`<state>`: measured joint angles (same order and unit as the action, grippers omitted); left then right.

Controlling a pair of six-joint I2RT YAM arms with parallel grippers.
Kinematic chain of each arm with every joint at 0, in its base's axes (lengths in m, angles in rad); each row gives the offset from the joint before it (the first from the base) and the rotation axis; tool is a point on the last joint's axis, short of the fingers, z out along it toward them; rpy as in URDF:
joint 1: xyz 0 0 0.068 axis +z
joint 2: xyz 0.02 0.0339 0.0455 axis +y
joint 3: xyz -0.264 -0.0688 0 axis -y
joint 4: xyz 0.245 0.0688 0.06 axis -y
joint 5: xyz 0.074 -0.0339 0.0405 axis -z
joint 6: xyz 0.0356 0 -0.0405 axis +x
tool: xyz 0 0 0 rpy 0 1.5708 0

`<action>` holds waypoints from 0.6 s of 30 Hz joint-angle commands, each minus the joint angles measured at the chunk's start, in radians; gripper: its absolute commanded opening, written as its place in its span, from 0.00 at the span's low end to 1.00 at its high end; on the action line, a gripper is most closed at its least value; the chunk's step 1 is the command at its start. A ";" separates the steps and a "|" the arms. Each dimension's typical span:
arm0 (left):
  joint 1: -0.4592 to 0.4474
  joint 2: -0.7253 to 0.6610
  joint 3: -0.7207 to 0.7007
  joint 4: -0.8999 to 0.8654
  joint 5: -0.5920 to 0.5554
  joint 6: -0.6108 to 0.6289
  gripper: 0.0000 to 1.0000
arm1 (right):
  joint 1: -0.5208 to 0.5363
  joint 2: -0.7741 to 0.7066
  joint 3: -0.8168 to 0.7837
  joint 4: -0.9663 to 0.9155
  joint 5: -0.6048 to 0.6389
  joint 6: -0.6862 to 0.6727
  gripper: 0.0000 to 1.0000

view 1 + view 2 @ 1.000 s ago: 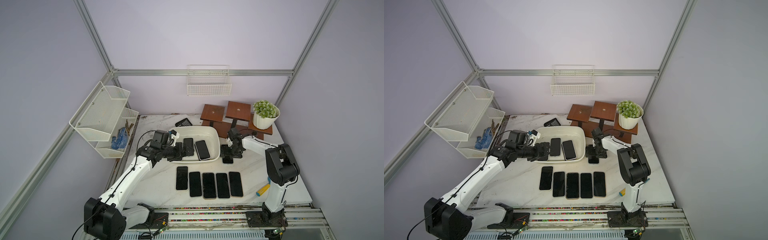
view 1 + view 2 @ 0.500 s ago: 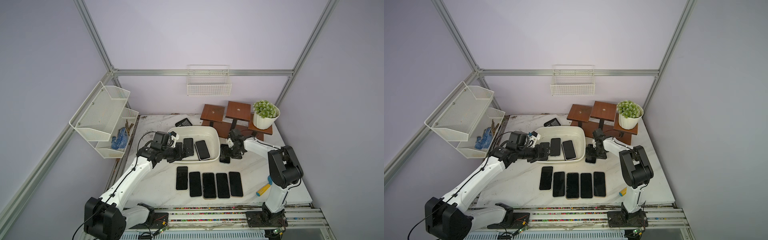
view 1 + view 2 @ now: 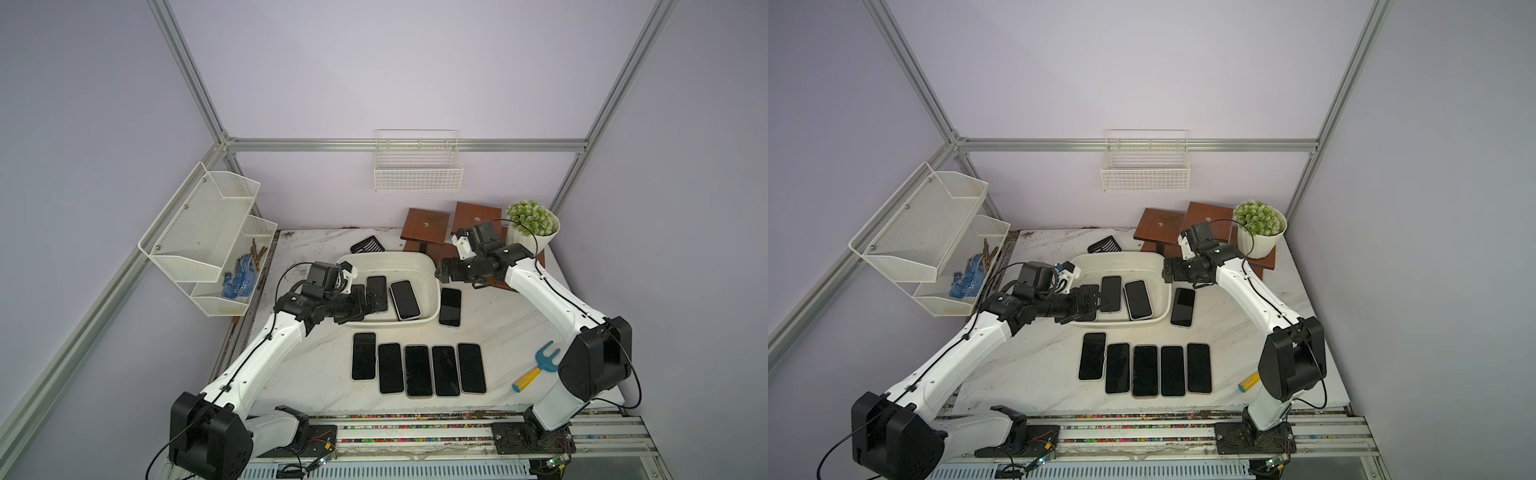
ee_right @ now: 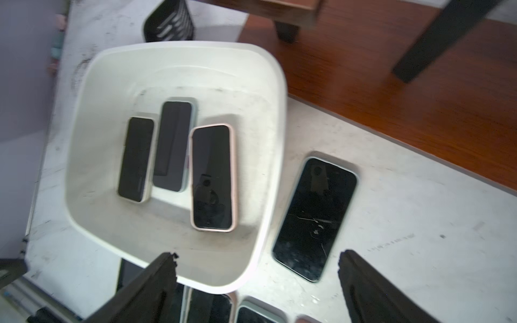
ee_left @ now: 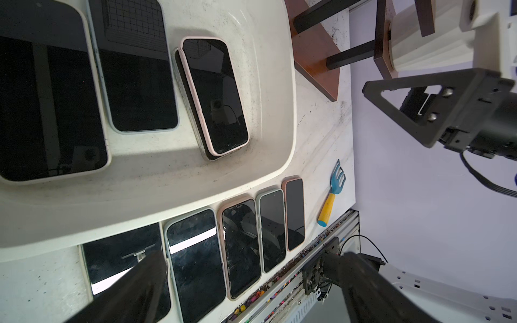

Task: Take the phone out of the storage box
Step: Pick up the phone from the storage box.

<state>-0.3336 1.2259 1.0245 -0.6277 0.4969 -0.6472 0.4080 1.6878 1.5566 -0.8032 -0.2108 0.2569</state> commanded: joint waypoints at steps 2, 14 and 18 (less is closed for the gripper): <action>0.017 -0.018 0.026 0.024 -0.014 0.010 1.00 | 0.111 0.135 0.119 -0.064 -0.033 -0.010 0.96; 0.098 -0.144 -0.039 -0.060 -0.017 0.034 1.00 | 0.193 0.459 0.404 -0.173 0.109 -0.014 0.99; 0.122 -0.176 -0.049 -0.091 -0.017 0.046 1.00 | 0.197 0.520 0.426 -0.183 0.110 -0.022 1.00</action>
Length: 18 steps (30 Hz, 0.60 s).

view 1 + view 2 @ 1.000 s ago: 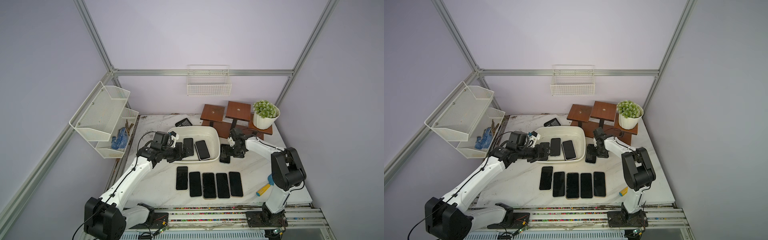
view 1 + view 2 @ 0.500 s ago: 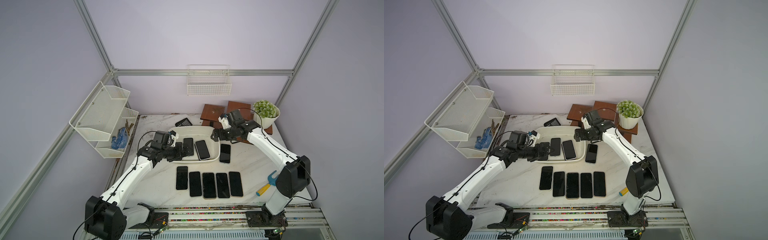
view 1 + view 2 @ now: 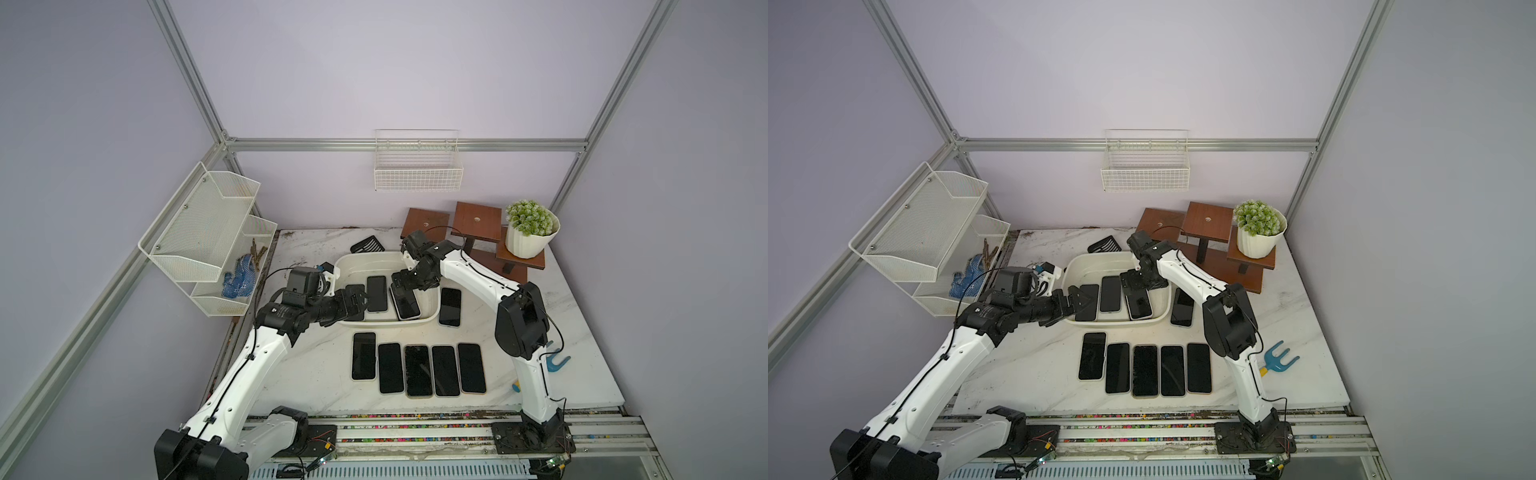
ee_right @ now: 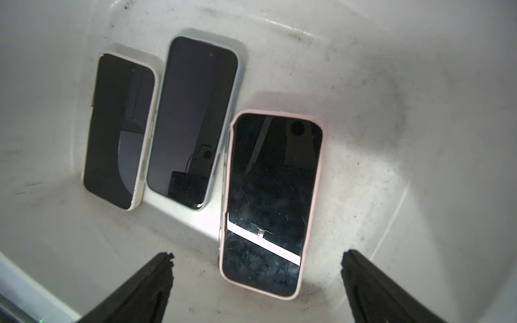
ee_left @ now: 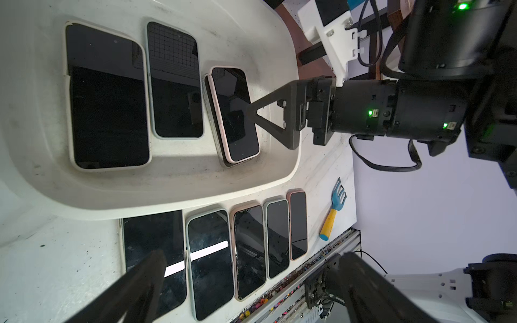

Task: Take the phone out of the storage box
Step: Pick up the phone from the storage box.

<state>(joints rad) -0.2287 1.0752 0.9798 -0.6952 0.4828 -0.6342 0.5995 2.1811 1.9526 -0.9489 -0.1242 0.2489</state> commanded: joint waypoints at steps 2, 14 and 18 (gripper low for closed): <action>0.026 -0.036 -0.004 -0.042 -0.004 0.042 1.00 | 0.005 0.047 0.032 -0.037 0.021 -0.016 1.00; 0.034 -0.044 -0.006 -0.070 -0.004 0.050 1.00 | 0.008 0.140 0.066 -0.036 0.027 -0.033 1.00; 0.035 -0.043 -0.006 -0.074 -0.004 0.049 1.00 | 0.008 0.165 0.076 -0.041 0.028 -0.037 1.00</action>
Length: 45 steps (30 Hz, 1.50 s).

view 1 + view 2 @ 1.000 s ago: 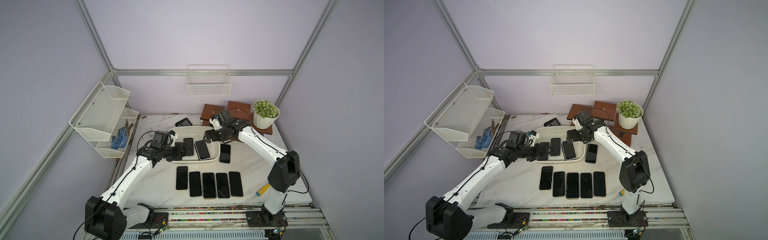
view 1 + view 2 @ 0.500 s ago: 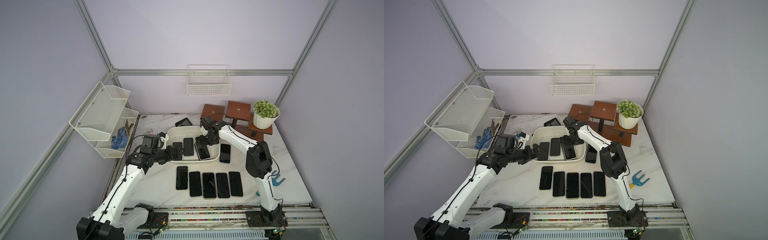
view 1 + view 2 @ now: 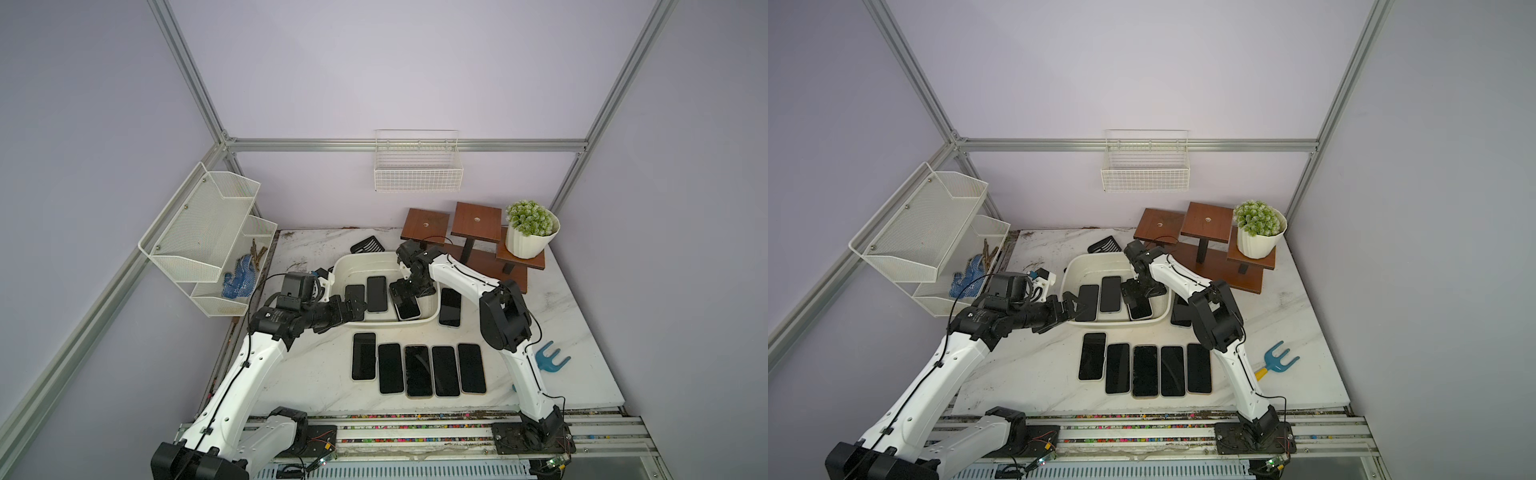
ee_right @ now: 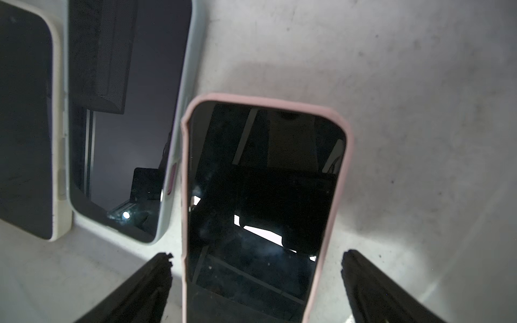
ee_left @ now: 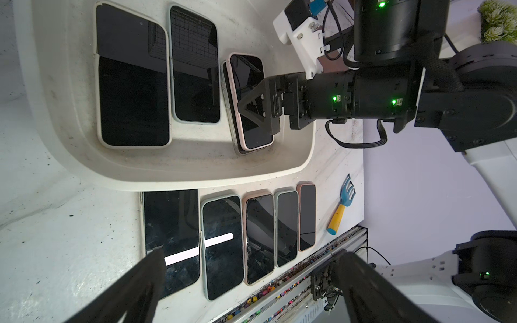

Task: Take the phone out of the storage box
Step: Pick up the phone from the storage box, then place the phone at the center of the board.

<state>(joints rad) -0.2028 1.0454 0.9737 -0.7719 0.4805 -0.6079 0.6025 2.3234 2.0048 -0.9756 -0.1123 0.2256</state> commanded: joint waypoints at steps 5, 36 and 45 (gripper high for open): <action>0.011 -0.015 0.000 -0.004 -0.003 0.027 1.00 | 0.006 0.049 0.035 -0.014 0.007 -0.014 1.00; 0.016 -0.014 -0.032 0.074 0.020 -0.014 1.00 | 0.003 -0.120 0.152 -0.041 0.003 0.027 0.72; 0.006 0.060 -0.023 0.191 0.096 -0.061 1.00 | -0.041 -0.290 0.085 -0.047 -0.033 0.081 0.72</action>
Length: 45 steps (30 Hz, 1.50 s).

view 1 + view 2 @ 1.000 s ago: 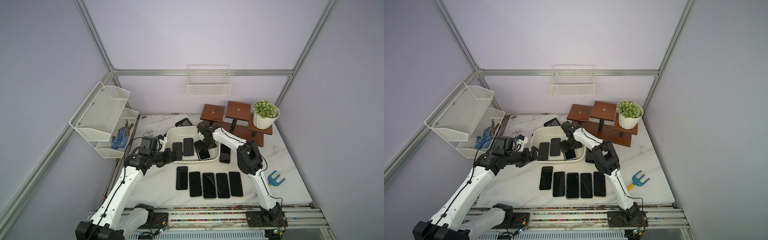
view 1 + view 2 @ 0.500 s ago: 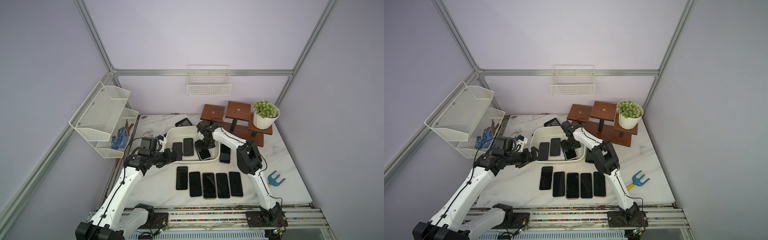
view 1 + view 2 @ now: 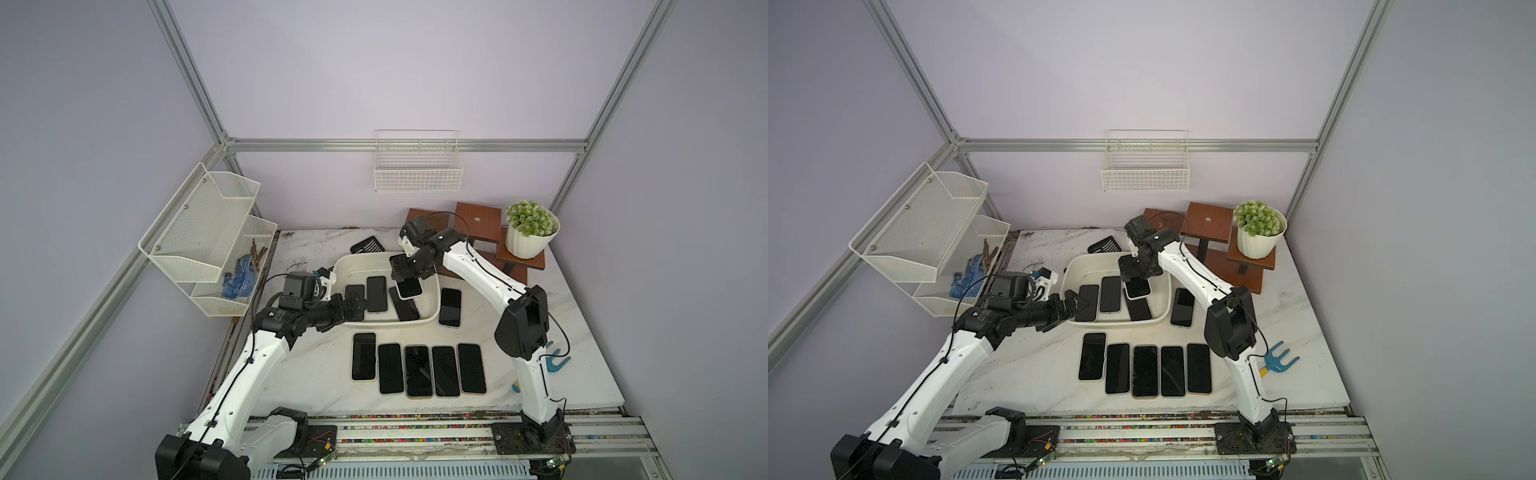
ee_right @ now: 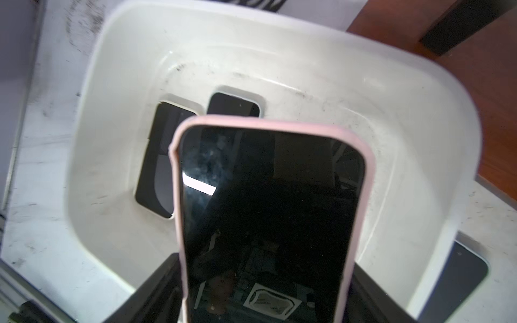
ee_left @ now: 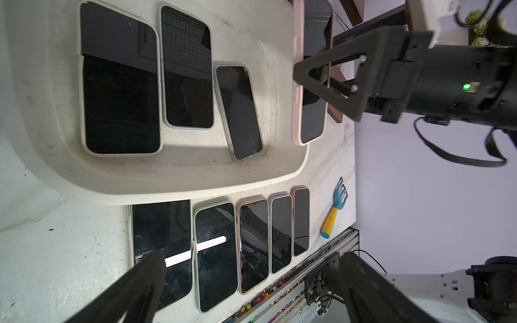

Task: Take the phone out of the storage box
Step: Place the phone at the center of the board.

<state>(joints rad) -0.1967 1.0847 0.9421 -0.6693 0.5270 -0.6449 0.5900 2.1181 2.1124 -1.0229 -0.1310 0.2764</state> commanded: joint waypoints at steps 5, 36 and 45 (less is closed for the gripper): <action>-0.068 0.116 0.052 0.143 0.053 -0.025 1.00 | -0.105 -0.252 -0.224 0.011 0.007 0.027 0.72; -0.170 0.146 0.102 0.075 -0.029 -0.004 1.00 | -0.385 -0.279 -0.820 0.299 0.173 0.018 0.72; -0.170 0.110 0.093 0.047 -0.049 -0.004 1.00 | -0.387 -0.229 -0.835 0.332 0.135 0.024 0.75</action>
<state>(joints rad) -0.3668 1.2221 1.0412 -0.6193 0.4911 -0.6682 0.2073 1.8843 1.2709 -0.7364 0.0208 0.3019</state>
